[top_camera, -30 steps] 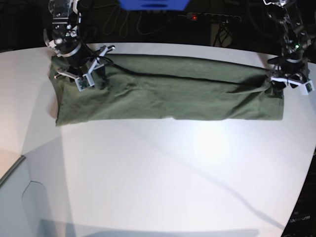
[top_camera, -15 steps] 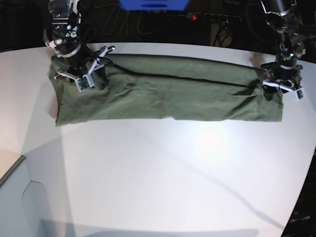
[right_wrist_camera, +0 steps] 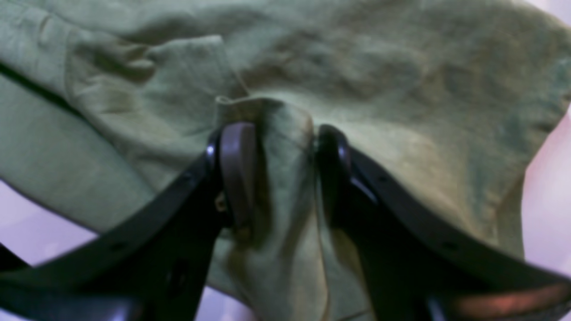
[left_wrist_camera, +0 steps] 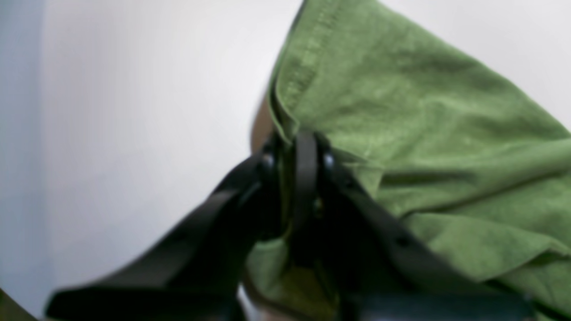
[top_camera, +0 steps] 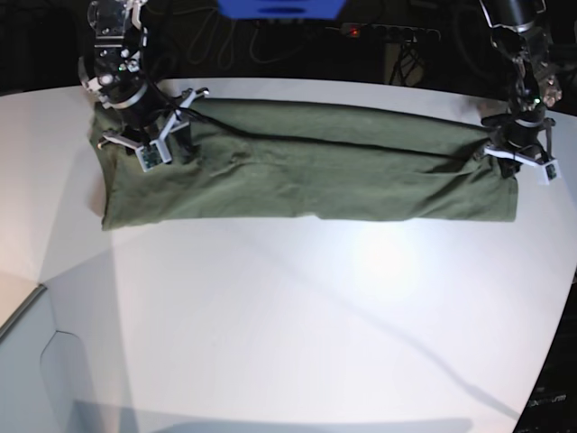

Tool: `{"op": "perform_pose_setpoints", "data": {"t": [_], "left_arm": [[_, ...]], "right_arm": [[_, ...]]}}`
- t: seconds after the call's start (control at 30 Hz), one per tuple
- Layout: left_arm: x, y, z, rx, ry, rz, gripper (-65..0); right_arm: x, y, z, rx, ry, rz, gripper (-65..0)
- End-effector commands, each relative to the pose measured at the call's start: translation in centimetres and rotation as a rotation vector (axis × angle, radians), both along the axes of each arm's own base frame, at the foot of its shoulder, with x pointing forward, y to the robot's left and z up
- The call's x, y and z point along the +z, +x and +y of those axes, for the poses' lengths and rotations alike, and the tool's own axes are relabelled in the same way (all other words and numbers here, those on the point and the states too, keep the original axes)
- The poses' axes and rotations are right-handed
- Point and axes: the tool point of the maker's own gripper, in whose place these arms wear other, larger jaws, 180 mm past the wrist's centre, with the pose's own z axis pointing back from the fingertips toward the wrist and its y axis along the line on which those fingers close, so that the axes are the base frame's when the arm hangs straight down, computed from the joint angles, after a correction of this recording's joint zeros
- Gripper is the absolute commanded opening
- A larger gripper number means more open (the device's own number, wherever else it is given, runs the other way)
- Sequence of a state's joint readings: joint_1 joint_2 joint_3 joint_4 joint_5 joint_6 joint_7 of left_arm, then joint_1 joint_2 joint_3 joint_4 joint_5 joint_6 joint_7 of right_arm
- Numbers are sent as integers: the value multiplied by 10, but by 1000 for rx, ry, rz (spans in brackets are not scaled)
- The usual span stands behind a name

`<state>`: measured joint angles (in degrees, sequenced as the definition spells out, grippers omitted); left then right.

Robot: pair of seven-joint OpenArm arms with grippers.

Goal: Layout the t-shirt on the table in an organized manner, then fold the t-shirt properly
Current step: 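Lift the band end with the left gripper and fold it toward the right gripper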

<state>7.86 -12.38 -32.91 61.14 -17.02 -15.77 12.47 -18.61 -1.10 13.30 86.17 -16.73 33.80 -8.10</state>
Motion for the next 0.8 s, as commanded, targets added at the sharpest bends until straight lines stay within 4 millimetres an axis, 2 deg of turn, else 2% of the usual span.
{"op": "perform_pose_setpoints", "data": {"t": [0.0, 0.07, 0.2, 0.37, 0.43, 0.5, 0.57, 0.63, 0.77], "left_arm": [[6, 3, 6, 2, 15, -4, -648], [16, 9, 7, -2, 28, -33, -647], [53, 22, 4, -41, 84, -116, -648], [99, 36, -20, -85, 122, -240, -648], [108, 33, -31, -97, 123, -264, -648], [121, 37, -53, -127, 111, -310, -648], [125, 35, -74, -165, 96, -322, -648], [128, 33, -104, -223, 68, -338, -648], [119, 30, -168, -361, -14, -326, -648]], "right_arm": [[9, 7, 0, 1, 11, -41, -414], [9, 7, 0, 1, 11, -41, -414], [9, 7, 0, 1, 11, -41, -412], [11, 15, 0, -1, 14, -52, -411], [7, 17, 0, -2, 17, -45, -411], [6, 18, 0, -3, 20, -44, -411], [6, 19, -3, 0, 13, -44, -411], [7, 19, -4, 1, 10, -46, -411], [7, 19, -4, 1, 8, -46, -412]]}}
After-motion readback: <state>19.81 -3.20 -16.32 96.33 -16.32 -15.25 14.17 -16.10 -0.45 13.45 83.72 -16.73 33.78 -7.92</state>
